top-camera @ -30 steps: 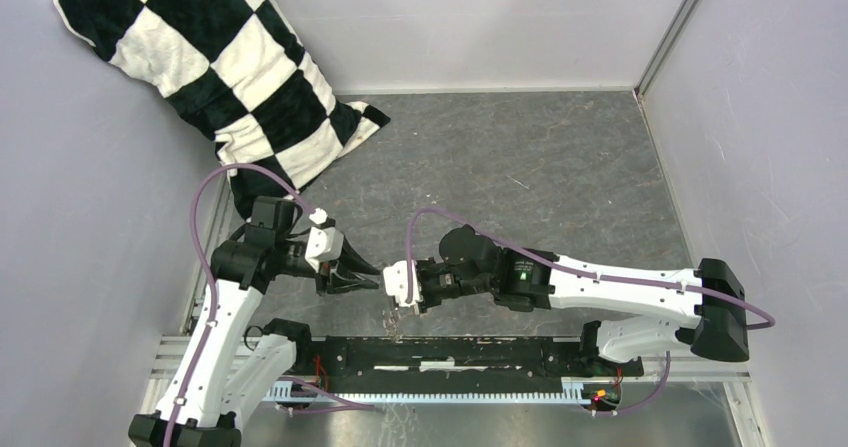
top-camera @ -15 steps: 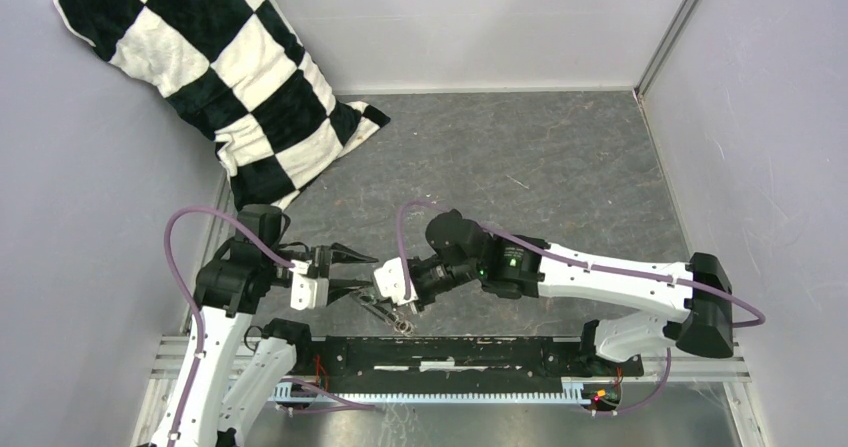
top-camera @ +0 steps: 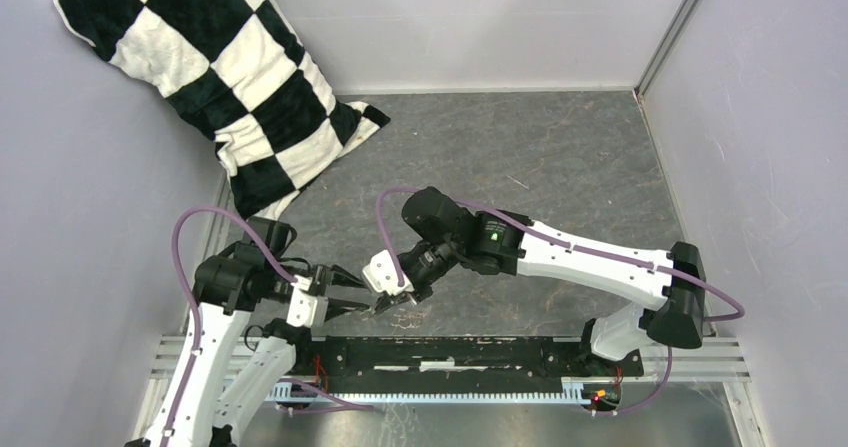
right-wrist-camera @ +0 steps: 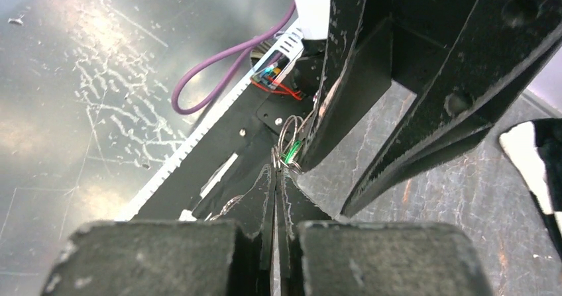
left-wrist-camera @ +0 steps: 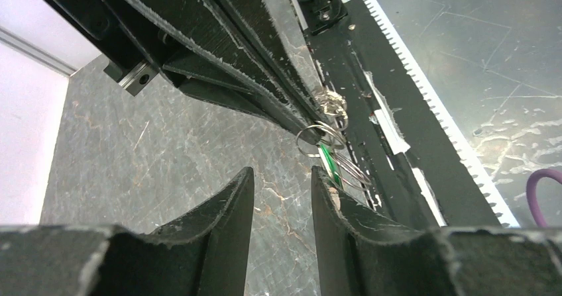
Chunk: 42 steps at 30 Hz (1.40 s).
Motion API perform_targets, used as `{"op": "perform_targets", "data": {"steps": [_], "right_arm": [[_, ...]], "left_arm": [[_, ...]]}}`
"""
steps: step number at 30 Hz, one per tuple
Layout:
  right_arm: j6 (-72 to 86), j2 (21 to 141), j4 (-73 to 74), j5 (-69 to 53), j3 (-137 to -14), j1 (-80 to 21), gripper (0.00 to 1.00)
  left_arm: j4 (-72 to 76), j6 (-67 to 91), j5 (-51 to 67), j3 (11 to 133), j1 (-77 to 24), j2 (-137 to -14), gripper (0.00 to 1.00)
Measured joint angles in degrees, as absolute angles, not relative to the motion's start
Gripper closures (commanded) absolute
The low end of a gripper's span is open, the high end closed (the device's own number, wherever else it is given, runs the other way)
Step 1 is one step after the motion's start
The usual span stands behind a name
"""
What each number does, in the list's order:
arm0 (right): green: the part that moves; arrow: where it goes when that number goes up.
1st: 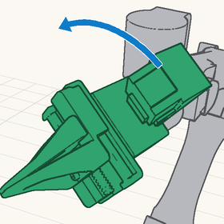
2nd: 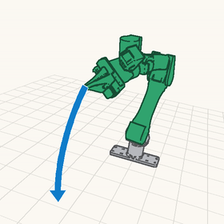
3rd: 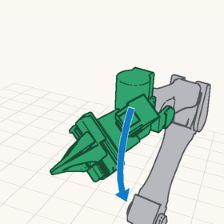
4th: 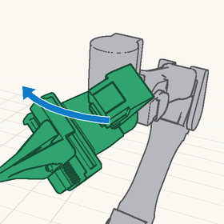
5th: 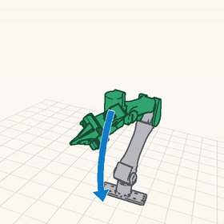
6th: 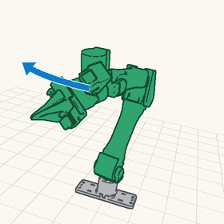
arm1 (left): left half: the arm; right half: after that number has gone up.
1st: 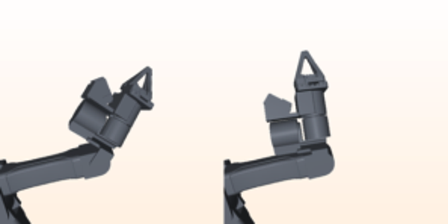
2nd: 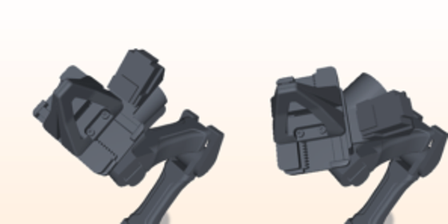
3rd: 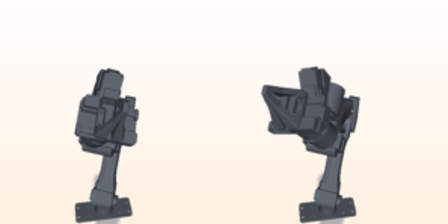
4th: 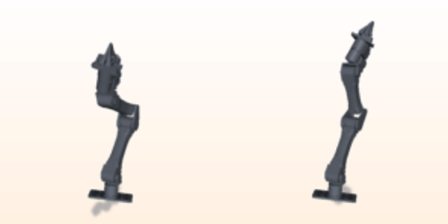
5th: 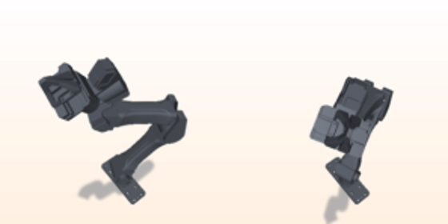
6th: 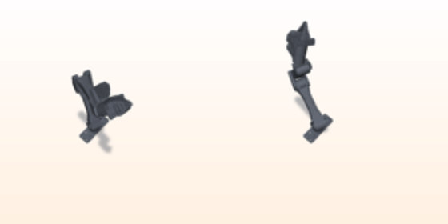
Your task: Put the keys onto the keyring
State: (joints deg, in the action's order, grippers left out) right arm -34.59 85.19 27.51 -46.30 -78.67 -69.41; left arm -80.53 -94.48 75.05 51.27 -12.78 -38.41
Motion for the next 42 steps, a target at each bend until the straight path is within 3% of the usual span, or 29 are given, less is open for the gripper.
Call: {"op": "perform_targets", "data": {"steps": [11,21,31,42], "right_arm": [[-40.14,86.50,38.52,-46.78,-82.39,-68.73,0.99],[-40.58,87.20,39.55,-47.94,-83.57,-68.66,1.00],[-40.07,87.31,37.76,-49.45,-83.57,-68.62,1.00],[-39.75,88.84,36.07,-50.13,-85.49,-68.62,1.00]], "left_arm": [[-82.19,-92.82,74.94,52.60,-18.63,-39.20,0.61],[-82.41,-93.08,74.85,49.10,-19.16,-40.36,0.62],[-77.06,-84.86,75.48,47.57,-19.16,-37.74,0.55],[-71.99,-76.18,75.70,46.85,-19.35,-36.73,0.59]]}}
